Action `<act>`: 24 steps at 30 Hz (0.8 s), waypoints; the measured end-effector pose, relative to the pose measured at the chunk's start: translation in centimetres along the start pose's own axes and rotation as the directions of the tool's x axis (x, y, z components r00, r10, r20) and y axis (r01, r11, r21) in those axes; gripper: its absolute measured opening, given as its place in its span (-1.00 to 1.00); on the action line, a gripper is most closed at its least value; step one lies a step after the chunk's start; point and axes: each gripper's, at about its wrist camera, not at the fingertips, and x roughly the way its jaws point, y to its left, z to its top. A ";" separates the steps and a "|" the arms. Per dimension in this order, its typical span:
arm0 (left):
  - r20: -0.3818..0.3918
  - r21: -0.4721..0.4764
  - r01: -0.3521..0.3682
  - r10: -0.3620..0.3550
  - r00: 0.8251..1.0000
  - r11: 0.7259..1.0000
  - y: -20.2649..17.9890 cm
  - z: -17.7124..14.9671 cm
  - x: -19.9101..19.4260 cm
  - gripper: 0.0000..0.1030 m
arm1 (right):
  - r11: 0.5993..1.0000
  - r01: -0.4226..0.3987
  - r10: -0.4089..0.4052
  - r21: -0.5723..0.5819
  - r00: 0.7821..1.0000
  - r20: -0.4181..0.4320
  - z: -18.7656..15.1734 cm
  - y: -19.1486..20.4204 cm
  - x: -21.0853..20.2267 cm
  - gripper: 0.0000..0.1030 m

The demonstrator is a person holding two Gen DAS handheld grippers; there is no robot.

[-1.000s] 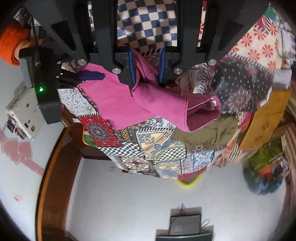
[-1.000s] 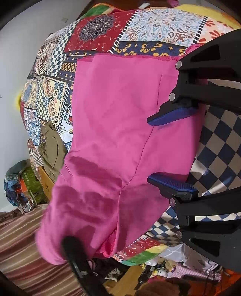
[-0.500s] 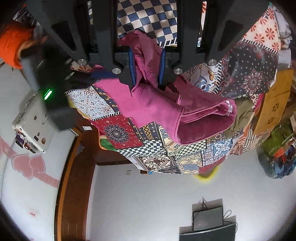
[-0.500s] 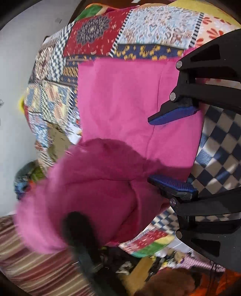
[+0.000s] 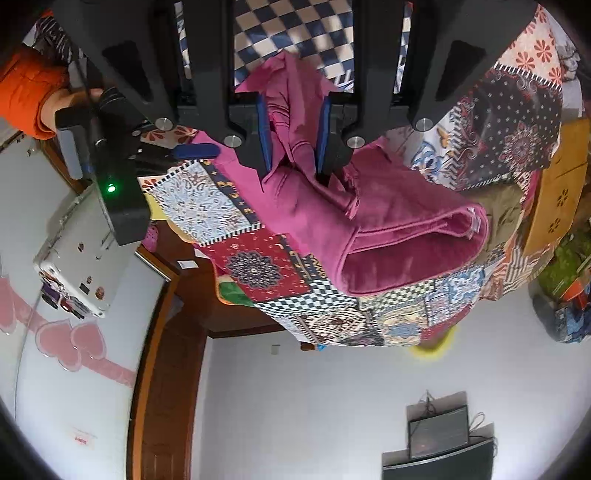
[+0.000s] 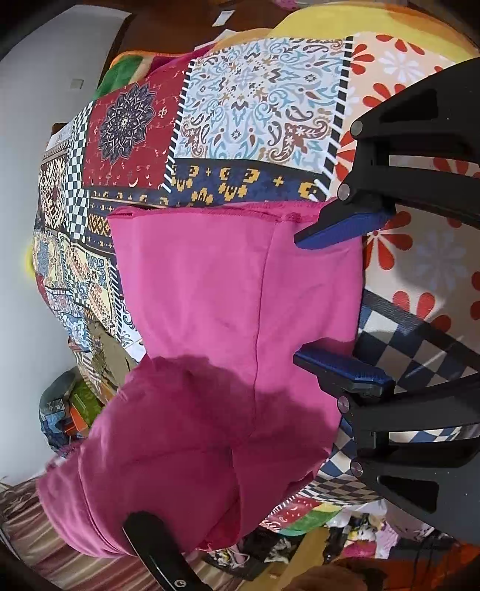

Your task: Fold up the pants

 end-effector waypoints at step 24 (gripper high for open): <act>-0.163 0.114 0.121 -0.102 0.981 0.986 -5.5 1.0 7.2 -0.58 | 0.984 0.100 -0.124 0.146 0.978 0.167 -2.2 -5.7 -9.0 0.04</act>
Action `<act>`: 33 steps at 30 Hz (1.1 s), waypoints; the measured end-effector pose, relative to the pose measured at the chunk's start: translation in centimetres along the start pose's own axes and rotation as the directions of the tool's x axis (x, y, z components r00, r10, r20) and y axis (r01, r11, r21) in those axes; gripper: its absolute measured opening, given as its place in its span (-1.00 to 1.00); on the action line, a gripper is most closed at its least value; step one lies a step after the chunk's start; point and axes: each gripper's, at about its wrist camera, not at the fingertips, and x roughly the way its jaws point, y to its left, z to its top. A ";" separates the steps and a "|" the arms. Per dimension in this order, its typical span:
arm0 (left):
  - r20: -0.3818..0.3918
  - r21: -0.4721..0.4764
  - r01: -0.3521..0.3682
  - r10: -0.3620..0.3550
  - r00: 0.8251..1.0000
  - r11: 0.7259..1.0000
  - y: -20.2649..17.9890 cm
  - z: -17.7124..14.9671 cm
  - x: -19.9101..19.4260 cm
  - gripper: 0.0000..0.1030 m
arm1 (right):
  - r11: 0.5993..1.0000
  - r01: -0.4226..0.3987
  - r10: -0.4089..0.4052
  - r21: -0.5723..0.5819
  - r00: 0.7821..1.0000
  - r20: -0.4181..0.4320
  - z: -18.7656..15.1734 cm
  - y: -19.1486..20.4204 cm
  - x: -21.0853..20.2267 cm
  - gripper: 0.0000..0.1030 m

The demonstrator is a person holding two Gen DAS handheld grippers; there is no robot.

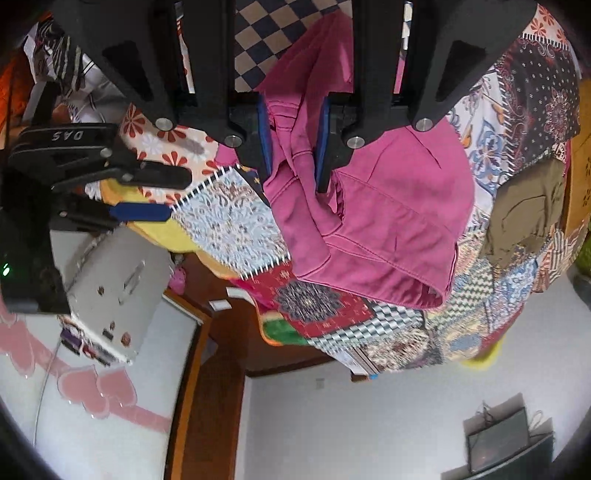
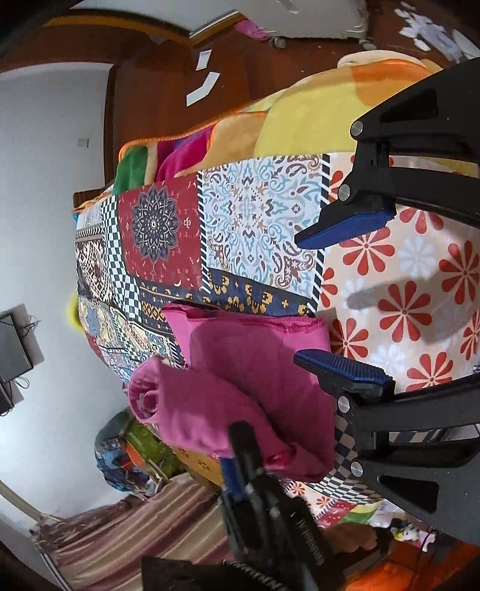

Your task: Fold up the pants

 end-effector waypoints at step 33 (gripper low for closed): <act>0.073 -0.138 -0.057 0.068 0.995 0.989 6.7 1.5 -3.5 0.34 | 0.998 -0.055 0.057 -0.041 0.997 0.055 1.4 2.8 -1.0 0.04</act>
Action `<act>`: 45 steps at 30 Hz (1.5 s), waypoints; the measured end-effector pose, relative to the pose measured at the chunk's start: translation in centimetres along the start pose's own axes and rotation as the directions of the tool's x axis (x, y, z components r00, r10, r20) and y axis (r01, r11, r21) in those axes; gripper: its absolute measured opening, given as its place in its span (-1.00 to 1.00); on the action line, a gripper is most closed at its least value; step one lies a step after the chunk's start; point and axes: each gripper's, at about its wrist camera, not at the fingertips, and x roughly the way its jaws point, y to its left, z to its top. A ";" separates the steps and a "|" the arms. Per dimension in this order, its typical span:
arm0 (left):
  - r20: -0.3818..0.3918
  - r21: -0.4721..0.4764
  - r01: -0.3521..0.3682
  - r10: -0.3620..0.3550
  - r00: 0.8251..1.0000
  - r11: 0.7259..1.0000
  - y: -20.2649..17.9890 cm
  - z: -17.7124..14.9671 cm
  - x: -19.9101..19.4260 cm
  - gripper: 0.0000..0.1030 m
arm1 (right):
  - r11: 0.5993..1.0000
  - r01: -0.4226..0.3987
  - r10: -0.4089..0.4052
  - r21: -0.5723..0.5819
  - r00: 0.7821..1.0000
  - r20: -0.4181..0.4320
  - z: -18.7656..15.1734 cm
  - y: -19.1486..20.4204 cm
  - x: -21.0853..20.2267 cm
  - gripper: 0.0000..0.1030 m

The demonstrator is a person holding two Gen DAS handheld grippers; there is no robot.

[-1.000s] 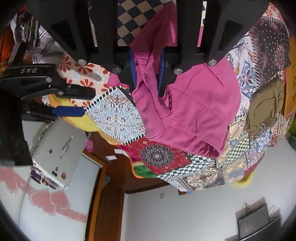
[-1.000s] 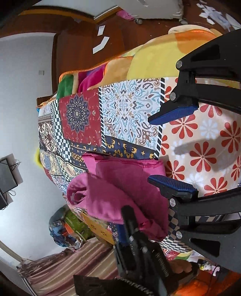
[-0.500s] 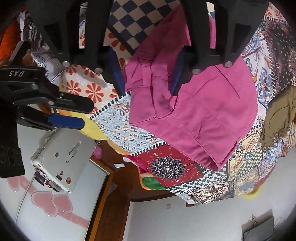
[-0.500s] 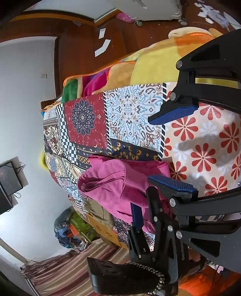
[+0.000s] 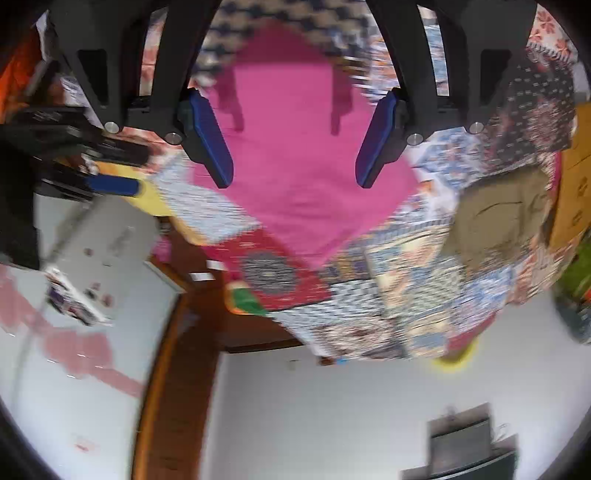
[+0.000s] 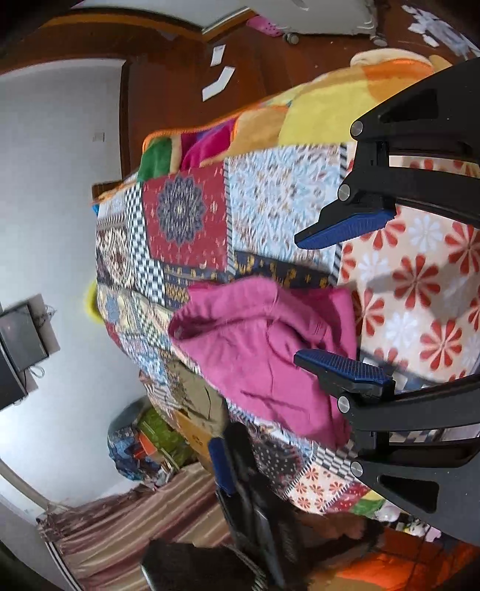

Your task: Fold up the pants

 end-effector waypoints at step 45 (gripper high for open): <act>-0.168 -0.159 0.058 -0.085 0.982 0.986 8.6 -5.7 4.6 -0.73 | 0.992 0.124 -0.125 -0.026 0.991 -0.049 1.4 -1.4 5.7 0.35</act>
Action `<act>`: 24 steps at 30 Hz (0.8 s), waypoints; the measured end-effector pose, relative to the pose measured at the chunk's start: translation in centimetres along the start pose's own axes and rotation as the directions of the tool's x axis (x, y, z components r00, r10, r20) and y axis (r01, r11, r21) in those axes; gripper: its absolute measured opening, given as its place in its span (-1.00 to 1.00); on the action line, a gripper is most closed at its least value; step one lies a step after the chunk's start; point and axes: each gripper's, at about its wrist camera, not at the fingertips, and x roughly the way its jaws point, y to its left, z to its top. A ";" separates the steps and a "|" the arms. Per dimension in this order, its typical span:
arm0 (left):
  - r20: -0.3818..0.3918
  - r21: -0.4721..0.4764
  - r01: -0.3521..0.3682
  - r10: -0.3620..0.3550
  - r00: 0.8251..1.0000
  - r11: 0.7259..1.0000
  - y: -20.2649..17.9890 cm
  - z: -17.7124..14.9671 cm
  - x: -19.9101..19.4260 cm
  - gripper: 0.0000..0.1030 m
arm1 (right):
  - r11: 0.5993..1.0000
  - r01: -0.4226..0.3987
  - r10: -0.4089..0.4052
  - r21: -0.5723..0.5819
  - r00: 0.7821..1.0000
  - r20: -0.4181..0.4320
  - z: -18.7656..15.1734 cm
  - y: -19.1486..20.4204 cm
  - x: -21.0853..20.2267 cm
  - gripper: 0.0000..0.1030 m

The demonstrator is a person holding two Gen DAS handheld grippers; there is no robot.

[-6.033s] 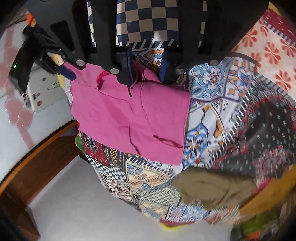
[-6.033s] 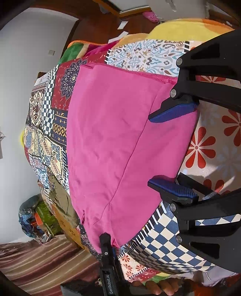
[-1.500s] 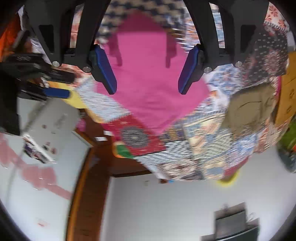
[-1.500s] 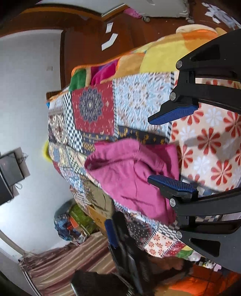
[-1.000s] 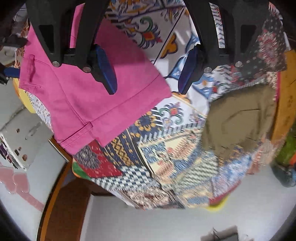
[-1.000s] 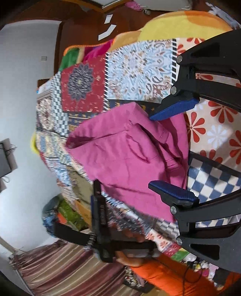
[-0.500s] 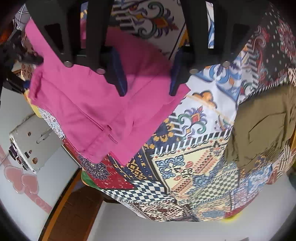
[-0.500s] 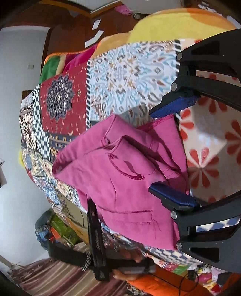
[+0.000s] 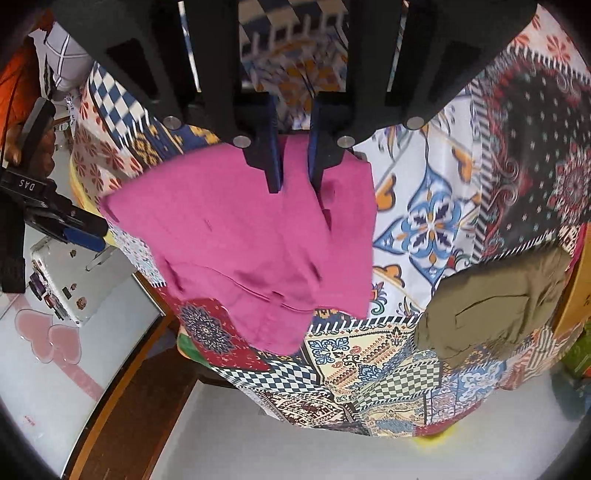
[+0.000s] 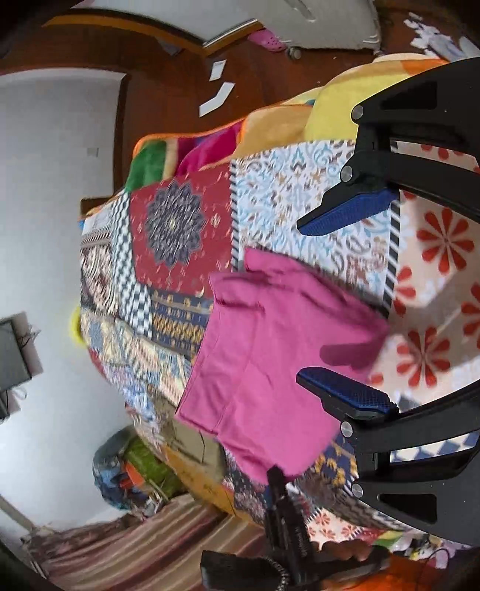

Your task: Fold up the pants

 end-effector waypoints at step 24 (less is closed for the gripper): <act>0.064 -0.121 -0.043 0.051 0.997 0.992 4.3 -0.4 -3.8 -0.70 | 0.964 -0.194 0.192 -0.180 0.981 -0.031 7.9 5.9 3.3 0.15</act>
